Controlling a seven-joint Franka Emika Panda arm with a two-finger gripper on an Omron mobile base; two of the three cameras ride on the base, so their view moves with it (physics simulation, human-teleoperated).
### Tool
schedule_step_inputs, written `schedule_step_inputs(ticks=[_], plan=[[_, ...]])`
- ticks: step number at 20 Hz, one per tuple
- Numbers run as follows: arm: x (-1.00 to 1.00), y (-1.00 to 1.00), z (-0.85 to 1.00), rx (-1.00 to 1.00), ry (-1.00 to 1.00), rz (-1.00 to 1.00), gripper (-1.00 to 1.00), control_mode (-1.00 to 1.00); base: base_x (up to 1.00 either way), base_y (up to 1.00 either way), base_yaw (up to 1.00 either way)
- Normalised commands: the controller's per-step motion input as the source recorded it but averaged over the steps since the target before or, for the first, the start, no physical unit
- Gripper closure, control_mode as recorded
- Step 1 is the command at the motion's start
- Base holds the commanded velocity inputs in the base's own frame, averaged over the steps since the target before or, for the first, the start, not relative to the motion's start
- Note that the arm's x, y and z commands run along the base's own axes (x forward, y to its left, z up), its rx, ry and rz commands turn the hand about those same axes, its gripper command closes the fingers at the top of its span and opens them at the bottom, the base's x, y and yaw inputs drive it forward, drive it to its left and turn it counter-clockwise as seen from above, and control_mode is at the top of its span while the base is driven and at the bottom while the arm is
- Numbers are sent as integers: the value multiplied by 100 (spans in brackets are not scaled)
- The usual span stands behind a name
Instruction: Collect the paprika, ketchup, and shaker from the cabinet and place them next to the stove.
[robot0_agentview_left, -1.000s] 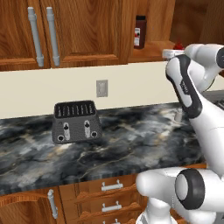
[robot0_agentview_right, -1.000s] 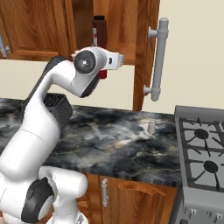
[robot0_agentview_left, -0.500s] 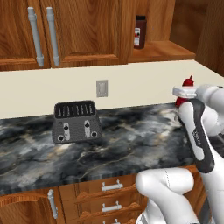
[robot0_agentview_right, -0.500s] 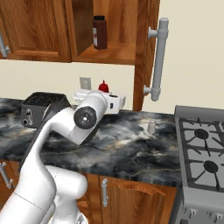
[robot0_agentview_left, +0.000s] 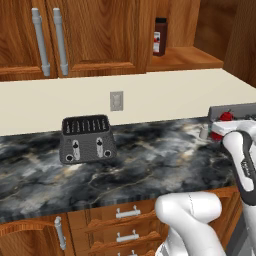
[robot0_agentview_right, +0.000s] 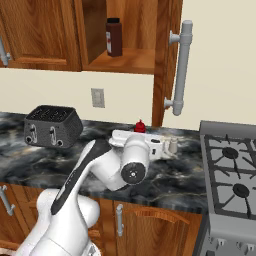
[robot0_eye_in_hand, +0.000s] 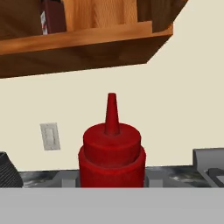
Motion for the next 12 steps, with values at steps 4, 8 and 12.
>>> schedule_step_inputs(ticks=[4, 8, 12], plan=[[34, -83, -48, -5, 4, 3, 100, -100, 0, 0, 0], [44, -63, -51, -9, 7, 0, 100, -100, 0, 0, 0], [41, -49, -55, -9, 2, 1, 100, -100, 0, 0, 0]])
